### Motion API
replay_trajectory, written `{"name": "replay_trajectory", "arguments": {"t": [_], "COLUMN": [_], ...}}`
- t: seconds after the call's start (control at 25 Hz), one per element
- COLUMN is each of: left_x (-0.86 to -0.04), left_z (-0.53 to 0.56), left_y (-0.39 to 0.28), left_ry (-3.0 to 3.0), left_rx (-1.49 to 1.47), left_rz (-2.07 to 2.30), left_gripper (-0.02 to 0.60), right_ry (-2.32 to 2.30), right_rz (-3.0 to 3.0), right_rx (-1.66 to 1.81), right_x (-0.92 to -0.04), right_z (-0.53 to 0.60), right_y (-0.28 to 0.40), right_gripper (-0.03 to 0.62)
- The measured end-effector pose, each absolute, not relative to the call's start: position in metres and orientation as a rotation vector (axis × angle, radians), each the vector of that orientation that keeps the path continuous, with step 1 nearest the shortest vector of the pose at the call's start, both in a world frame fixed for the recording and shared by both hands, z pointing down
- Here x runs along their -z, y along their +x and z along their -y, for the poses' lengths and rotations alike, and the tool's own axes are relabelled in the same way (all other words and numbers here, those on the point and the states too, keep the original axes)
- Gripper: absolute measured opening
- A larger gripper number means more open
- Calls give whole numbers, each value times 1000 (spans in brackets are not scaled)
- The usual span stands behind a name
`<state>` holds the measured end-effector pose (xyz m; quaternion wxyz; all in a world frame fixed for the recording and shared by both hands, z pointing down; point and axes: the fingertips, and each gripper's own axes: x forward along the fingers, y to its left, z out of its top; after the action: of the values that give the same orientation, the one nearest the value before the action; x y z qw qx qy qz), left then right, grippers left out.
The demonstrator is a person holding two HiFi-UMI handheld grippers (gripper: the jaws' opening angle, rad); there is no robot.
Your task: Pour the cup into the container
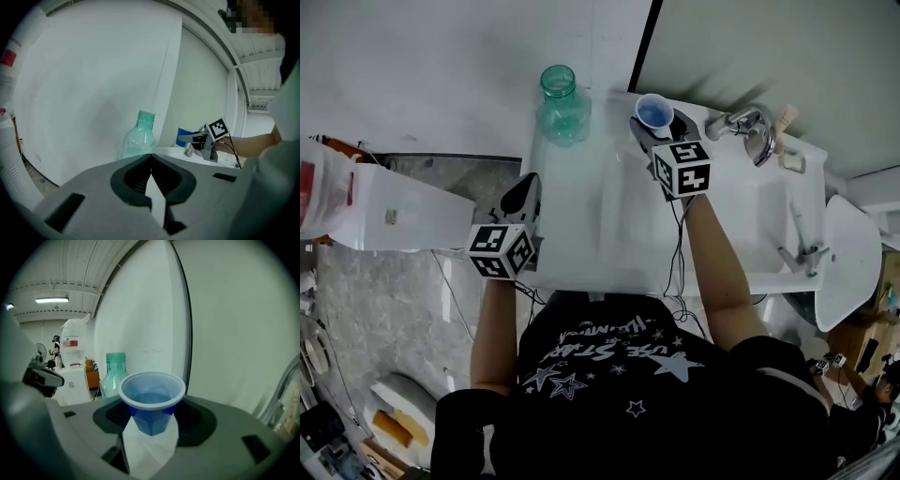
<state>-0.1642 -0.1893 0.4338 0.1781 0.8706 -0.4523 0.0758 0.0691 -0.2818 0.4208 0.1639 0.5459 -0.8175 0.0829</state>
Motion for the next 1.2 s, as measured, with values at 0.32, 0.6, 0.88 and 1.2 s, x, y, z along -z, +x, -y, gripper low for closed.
{"name": "replay_trajectory", "arguments": {"t": [0.32, 0.6, 0.88, 1.2], "left_x": [-417, -405, -395, -395], "left_z": [207, 224, 244, 256], "left_y": [-177, -185, -190, -200], "left_ry": [2523, 2556, 2572, 2560], "left_rx": [-194, -187, -167, -143], "left_rz": [1221, 1190, 1189, 1195], "left_gripper": [11, 11, 11, 11], "right_ry": [1483, 1396, 1328, 1262], "right_rz": [2341, 2326, 2245, 2113], "right_rx": [-255, -226, -126, 44], "right_x": [-385, -361, -346, -340], "right_z": [283, 295, 320, 345], "right_y": [39, 13, -4, -18], "right_gripper": [276, 277, 276, 277]}}
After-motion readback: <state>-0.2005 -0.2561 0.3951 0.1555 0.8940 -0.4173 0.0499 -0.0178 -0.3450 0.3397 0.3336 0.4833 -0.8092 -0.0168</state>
